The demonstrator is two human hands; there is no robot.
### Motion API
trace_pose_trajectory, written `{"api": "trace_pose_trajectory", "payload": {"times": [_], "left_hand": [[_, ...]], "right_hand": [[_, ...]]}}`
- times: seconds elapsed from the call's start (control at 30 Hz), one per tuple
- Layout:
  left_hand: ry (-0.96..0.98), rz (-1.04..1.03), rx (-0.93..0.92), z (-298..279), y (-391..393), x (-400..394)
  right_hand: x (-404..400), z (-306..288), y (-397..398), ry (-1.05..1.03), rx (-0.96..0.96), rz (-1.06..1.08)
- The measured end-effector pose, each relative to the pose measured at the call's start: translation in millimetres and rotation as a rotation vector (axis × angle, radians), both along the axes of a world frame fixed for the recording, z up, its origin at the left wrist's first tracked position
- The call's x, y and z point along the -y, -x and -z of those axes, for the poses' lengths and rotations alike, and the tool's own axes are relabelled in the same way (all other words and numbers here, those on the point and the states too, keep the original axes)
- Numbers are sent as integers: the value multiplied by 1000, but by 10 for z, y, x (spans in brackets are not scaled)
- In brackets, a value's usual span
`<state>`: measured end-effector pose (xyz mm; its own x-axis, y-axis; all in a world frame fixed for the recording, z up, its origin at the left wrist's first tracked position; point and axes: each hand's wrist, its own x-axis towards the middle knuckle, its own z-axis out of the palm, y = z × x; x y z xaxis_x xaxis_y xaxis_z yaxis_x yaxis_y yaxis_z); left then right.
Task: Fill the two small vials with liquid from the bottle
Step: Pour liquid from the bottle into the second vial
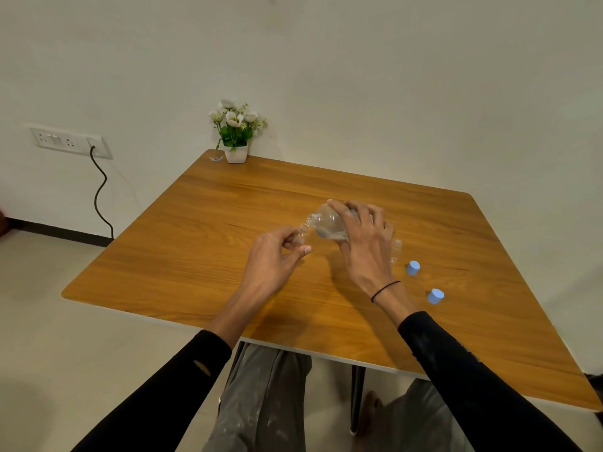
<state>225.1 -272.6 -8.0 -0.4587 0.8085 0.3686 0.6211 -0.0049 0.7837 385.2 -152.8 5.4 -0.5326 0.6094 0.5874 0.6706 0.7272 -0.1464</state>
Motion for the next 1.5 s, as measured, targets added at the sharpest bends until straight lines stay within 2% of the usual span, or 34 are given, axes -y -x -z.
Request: {"api": "trace_pose_trajectory", "payload": {"times": [0.67, 1.5], "left_hand": [[20, -12, 10, 31, 9, -15], [11, -20, 1, 53, 9, -34]], "right_hand": [[-77, -34, 15, -125, 30, 4], [-88, -51, 23, -139, 28, -2]]}}
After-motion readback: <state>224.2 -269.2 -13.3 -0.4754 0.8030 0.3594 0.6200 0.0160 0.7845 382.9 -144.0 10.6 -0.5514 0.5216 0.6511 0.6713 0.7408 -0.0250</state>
